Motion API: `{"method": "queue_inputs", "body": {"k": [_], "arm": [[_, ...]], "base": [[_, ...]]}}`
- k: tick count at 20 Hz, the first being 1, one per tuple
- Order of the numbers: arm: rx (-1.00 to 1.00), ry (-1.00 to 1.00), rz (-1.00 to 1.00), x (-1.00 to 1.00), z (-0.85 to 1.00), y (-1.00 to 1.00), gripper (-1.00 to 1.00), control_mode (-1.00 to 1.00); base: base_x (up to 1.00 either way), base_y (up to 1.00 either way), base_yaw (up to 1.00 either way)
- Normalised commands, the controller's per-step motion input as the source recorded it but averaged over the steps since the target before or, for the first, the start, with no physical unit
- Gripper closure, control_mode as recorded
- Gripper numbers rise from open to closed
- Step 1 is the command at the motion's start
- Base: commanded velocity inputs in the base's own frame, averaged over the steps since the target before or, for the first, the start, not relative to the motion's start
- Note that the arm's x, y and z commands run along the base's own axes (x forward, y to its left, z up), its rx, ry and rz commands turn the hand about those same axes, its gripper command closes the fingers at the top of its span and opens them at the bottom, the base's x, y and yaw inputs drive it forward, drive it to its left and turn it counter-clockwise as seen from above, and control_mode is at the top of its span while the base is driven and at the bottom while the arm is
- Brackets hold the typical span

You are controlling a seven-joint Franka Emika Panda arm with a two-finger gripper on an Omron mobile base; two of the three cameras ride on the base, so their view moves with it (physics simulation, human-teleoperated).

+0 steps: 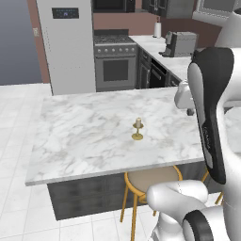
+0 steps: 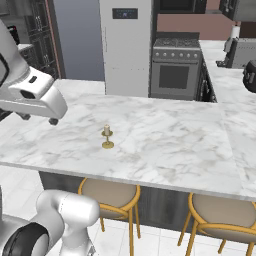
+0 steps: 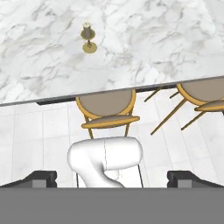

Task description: Get the candle and the liquor from the cabinet and move them to the dining counter.

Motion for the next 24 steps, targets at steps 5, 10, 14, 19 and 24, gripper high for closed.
{"method": "queue_inputs", "body": {"k": [5,10,14,19,24], "arm": [[0.02,0.04,0.04,-0.33,-0.04,0.00,-1.00,-1.00],[0.01,0.02,0.12,-0.10,-0.06,-0.08,-1.00,-1.00],[0.01,0.00,0.11,0.00,-0.24,-0.01,-1.00,-1.00],[0.00,0.00,0.03,0.00,-0.33,0.00,-1.00,-1.00],[0.00,0.00,0.00,0.00,-0.25,0.00,-1.00,-1.00]], "base": [[0.00,0.00,0.00],[0.00,0.00,0.00],[0.00,0.00,0.00],[0.00,0.00,0.00],[0.00,0.00,0.00]]}}
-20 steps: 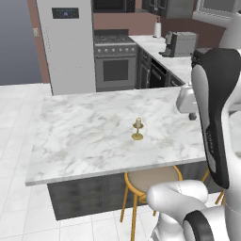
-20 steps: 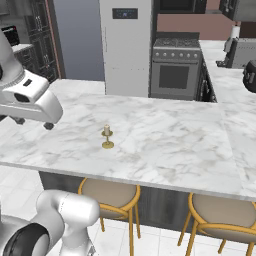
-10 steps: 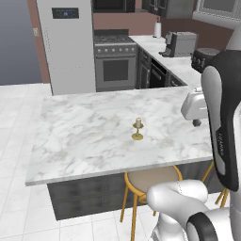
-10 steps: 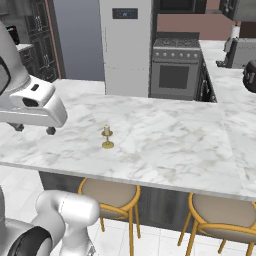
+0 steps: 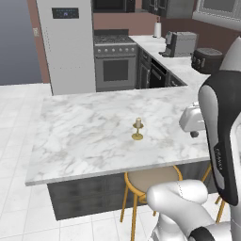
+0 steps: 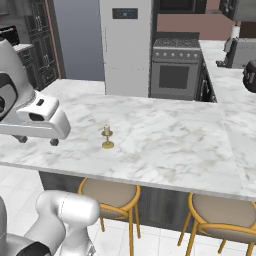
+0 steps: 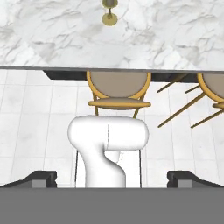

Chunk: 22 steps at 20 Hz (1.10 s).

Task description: Get the candle and the liquor from the cabinet and move them to the dining counter.

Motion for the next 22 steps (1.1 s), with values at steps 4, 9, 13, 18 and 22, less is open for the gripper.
{"method": "queue_inputs", "body": {"k": [4,9,13,18,22], "arm": [[0.00,0.00,0.00,0.00,-0.11,0.00,-1.00,-1.00],[0.00,0.01,0.00,0.00,-0.02,0.00,-1.00,-1.00],[0.02,0.00,0.00,0.00,-0.11,-0.10,-1.00,-1.00],[0.01,0.00,0.00,0.00,-0.22,-0.05,-1.00,-1.00],[0.00,0.00,0.00,0.00,-0.19,0.00,-1.00,-1.00]], "base": [[0.00,0.00,0.00],[0.00,0.00,0.00],[0.00,0.00,0.00],[0.00,0.00,0.00],[0.00,0.00,0.00]]}}
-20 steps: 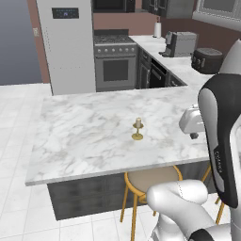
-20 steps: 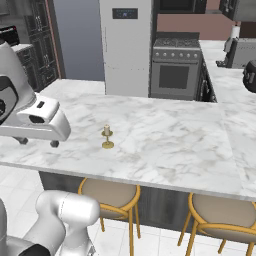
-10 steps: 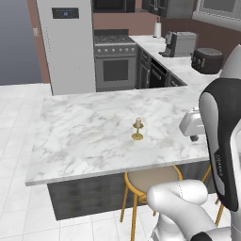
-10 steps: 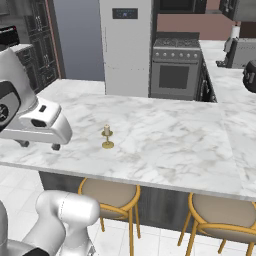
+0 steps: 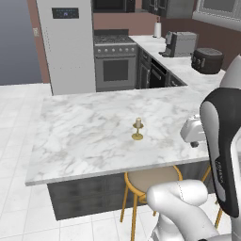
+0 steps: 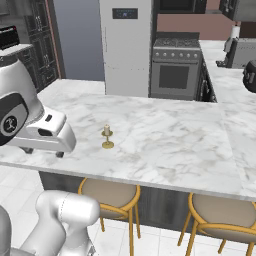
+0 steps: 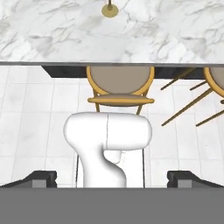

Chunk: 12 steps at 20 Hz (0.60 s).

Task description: Get the candle and the liquor from the cabinet and move them to the dining counter.

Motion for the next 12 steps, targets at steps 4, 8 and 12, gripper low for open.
{"method": "queue_inputs", "body": {"k": [4,8,12], "arm": [[0.00,0.00,0.00,0.00,-0.07,0.00,-1.00,-1.00],[0.00,0.00,0.00,-0.01,0.00,0.00,-1.00,1.00],[0.00,0.00,0.00,0.00,0.00,0.00,-1.00,1.00]], "base": [[0.00,0.00,0.00],[-0.19,0.11,0.00],[-0.50,0.93,0.00]]}}
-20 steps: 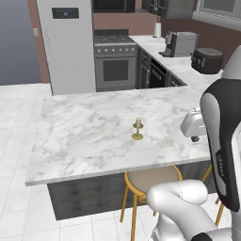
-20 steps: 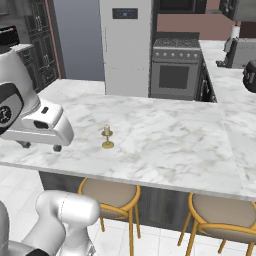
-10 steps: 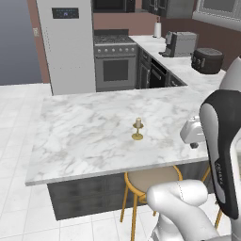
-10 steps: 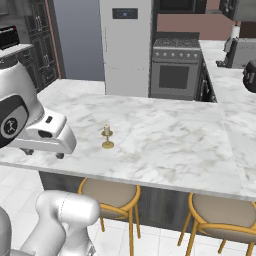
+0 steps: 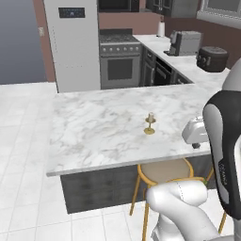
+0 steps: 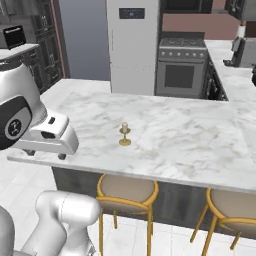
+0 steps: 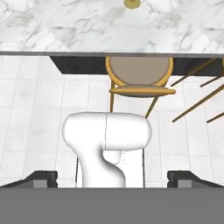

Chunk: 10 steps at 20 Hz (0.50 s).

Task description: Get the candle and the liquor from the cabinet and move them to the dining counter.

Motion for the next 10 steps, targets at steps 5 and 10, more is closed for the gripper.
{"method": "queue_inputs", "body": {"k": [5,10], "arm": [[0.00,0.00,0.00,0.00,0.00,0.00,-1.00,1.00],[0.00,0.00,0.00,0.00,0.00,0.00,-1.00,1.00]], "base": [[-0.27,1.00,0.00],[-0.11,1.00,0.00]]}}
